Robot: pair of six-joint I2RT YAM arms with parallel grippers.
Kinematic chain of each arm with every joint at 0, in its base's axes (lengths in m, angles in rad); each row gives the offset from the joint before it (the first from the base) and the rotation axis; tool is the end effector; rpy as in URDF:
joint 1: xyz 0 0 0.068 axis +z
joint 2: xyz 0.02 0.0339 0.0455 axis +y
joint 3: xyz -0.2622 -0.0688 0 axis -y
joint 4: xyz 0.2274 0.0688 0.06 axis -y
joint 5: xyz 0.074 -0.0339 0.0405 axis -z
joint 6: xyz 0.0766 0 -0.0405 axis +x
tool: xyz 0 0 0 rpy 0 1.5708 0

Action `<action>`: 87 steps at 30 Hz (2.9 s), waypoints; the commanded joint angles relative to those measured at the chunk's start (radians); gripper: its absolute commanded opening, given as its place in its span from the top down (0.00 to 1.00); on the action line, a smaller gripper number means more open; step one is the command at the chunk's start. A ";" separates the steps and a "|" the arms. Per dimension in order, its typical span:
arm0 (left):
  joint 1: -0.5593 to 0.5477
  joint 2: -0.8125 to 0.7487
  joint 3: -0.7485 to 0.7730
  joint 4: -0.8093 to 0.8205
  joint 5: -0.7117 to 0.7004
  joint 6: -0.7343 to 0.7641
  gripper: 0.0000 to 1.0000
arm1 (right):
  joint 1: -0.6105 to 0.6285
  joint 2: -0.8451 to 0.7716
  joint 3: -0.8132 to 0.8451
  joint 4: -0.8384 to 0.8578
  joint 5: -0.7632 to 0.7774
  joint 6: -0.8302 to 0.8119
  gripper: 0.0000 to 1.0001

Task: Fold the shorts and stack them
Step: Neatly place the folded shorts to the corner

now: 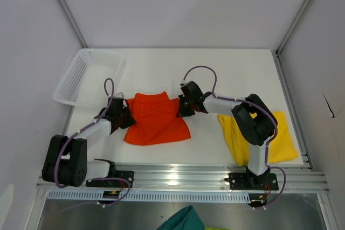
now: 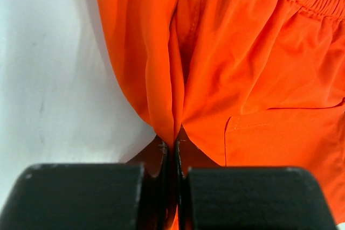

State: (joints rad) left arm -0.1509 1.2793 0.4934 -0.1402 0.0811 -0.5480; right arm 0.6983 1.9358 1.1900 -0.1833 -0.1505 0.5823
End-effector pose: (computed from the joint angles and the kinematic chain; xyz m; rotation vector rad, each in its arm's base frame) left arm 0.2345 -0.0419 0.1260 -0.4665 2.4926 -0.3866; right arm 0.3074 0.2730 0.1282 -0.2184 2.6235 0.6816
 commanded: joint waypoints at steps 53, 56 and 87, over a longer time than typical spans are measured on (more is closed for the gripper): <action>-1.170 0.798 1.024 0.203 -0.350 -0.359 1.00 | -1.161 -0.960 -0.207 -0.752 0.361 -0.035 1.00; -1.179 0.834 1.036 0.189 -0.333 -0.375 1.00 | -1.278 -0.914 -0.239 -0.756 0.258 -0.032 1.00; -1.136 0.813 1.024 0.096 -0.297 -0.389 0.09 | -1.234 -0.738 -0.208 -0.514 0.436 -0.052 0.09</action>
State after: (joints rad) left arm -1.3190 2.1983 1.5513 -0.0208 -0.2249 -0.9424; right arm -0.5529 1.2579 0.9249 -0.6739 0.1886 0.5312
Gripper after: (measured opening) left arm 0.876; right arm 0.785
